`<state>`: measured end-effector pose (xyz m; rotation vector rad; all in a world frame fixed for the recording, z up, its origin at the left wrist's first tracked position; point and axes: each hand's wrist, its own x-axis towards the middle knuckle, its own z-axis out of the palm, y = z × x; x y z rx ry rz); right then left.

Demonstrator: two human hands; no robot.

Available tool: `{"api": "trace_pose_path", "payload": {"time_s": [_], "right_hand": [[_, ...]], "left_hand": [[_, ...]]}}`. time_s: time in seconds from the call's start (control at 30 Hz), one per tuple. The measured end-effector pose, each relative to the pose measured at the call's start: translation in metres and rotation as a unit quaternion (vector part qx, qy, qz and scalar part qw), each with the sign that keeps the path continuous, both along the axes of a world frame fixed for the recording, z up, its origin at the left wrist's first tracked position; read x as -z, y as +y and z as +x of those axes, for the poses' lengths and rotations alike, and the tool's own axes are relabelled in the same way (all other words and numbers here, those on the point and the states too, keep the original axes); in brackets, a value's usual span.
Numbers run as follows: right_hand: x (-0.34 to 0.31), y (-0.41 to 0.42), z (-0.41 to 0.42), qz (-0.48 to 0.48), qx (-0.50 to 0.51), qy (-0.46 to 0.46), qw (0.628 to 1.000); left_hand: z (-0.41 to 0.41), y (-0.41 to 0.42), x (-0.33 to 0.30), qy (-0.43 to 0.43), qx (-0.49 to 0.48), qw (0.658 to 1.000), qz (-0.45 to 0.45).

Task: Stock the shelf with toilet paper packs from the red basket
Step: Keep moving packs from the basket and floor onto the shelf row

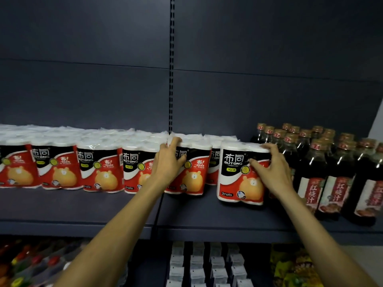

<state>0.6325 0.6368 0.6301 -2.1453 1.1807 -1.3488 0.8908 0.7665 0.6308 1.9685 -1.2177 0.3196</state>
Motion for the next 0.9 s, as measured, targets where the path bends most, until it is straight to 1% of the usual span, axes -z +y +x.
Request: {"api": "trace_pose_path", "payload": {"time_s": [0.13,0.33,0.53,0.6,0.67,0.73,0.77,0.83,0.9], "right_hand": [[0.004,-0.013,0.002,-0.001,-0.012,-0.008,1.0],[0.009,-0.026,0.008,-0.008,-0.029,-0.029,0.999],[0.011,-0.031,0.023,-0.004,-0.033,-0.016,0.999],[0.011,-0.03,0.031,-0.008,-0.039,-0.015,0.999],[0.01,-0.03,0.04,-0.011,-0.043,-0.016,0.999],[0.014,-0.032,0.049,-0.004,-0.045,-0.031,0.998],[0.017,-0.032,0.052,0.0,-0.046,-0.038,0.998],[0.027,-0.033,0.057,0.007,-0.045,-0.041,0.998],[0.035,-0.035,0.059,0.015,-0.042,-0.035,0.998]], "left_hand": [[-0.006,-0.02,0.016,-0.018,-0.036,0.999,0.027],[-0.007,-0.032,0.022,-0.06,-0.087,0.992,0.062],[-0.006,-0.026,0.013,-0.114,-0.1,0.987,0.054],[-0.005,-0.015,0.007,-0.117,-0.09,0.988,0.038],[-0.003,0.0,0.004,-0.122,-0.074,0.99,0.002],[0.002,0.016,0.005,-0.108,-0.04,0.993,-0.01],[0.007,0.022,0.007,-0.093,-0.017,0.995,0.007],[0.02,0.035,0.011,-0.07,0.035,0.995,0.069],[0.031,0.046,0.016,-0.069,0.077,0.988,0.115]]}}
